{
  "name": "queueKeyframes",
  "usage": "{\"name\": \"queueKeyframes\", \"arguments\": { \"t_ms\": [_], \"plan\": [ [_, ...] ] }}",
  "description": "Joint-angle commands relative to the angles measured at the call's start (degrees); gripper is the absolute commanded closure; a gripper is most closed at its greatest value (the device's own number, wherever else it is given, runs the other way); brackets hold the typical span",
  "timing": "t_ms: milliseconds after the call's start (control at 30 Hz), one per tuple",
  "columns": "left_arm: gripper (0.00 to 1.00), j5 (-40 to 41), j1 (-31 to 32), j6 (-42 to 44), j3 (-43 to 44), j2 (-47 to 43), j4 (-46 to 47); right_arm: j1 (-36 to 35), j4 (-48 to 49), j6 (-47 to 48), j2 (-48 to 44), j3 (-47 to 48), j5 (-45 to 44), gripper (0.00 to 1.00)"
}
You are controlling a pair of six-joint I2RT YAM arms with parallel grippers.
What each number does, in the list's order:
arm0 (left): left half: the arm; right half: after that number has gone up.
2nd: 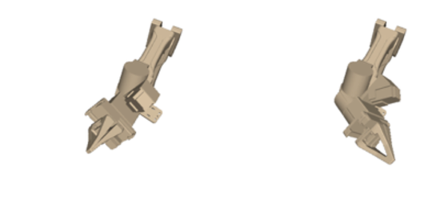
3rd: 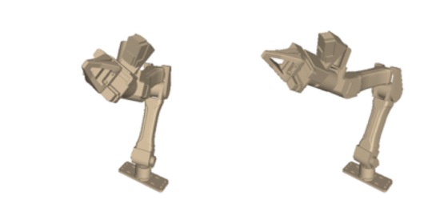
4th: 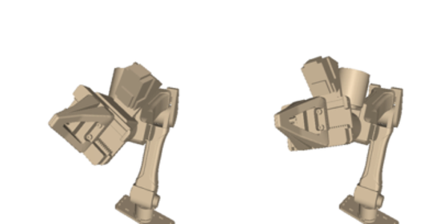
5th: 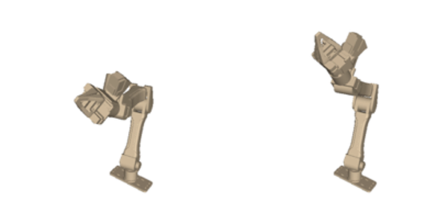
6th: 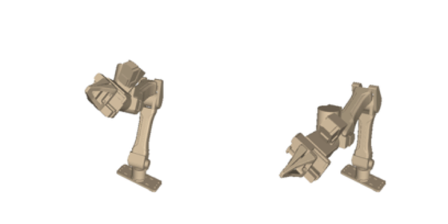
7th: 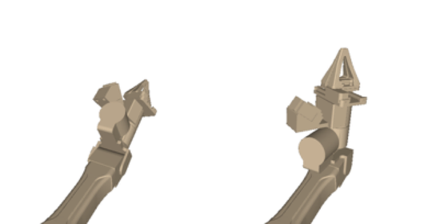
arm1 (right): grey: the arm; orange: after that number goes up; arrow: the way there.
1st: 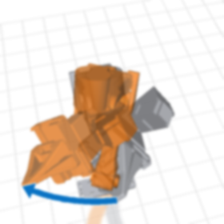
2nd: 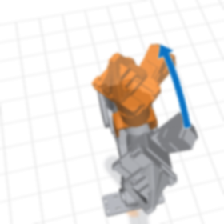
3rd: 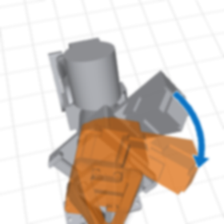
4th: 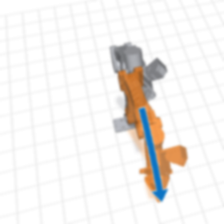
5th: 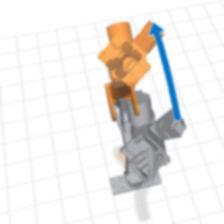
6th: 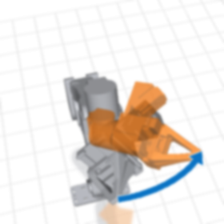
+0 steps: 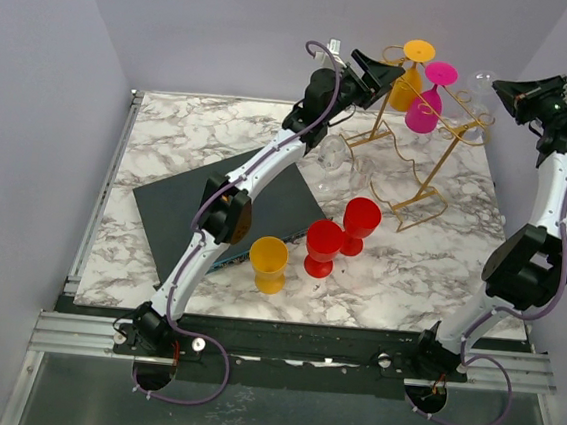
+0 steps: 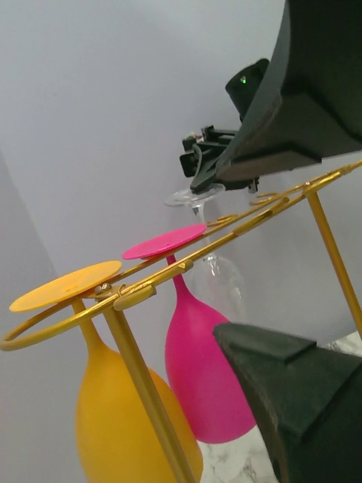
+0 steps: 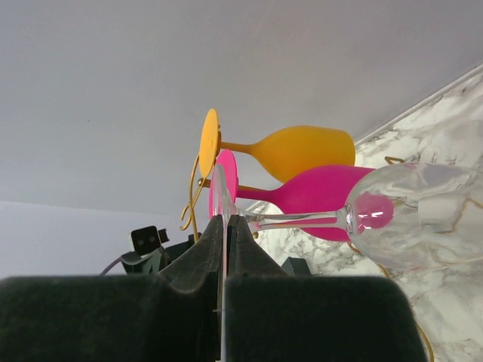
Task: Take the wine glass off the wine glass rack
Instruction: Pick up the wine glass from the wine rack.
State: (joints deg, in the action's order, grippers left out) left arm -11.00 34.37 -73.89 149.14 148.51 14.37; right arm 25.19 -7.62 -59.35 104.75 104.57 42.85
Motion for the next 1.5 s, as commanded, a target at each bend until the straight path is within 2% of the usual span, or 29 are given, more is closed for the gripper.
{"name": "queueKeyframes", "arguments": {
  "t_ms": [0, 33, 400, 667, 867, 1167, 1467],
  "plan": [
    [0.05, -1.39, -0.09, 1.55, -0.20, -4.06, -1.03, 0.32, -2.63, 3.84, -4.56, 3.11, -5.02, 1.00],
    [0.01, -1.39, -0.09, 1.70, -0.69, -4.61, -1.36, 0.30, -3.37, 4.40, -4.93, 3.28, -5.75, 1.00],
    [0.01, -2.50, -0.58, 5.49, -12.22, -13.39, -1.79, 0.30, -11.79, 11.07, -10.30, 4.18, -15.29, 1.00],
    [0.01, -3.39, -0.98, 8.97, -26.33, -23.81, -0.95, 0.39, -20.88, 15.53, -16.94, 3.83, -23.00, 1.00],
    [0.01, -4.78, -1.15, 11.21, -40.36, -34.57, 0.81, 0.40, -32.95, 18.33, -21.78, 6.74, -25.21, 1.00],
    [0.03, -4.95, -1.89, 14.09, -63.72, -55.58, 1.36, 0.40, -45.01, 20.77, -34.17, 2.53, -16.36, 1.00],
    [0.12, -9.97, -3.13, 14.85, -80.48, -71.81, 1.19, 0.34, -44.54, 16.15, -43.14, -4.24, 2.64, 1.00]
  ]
}}
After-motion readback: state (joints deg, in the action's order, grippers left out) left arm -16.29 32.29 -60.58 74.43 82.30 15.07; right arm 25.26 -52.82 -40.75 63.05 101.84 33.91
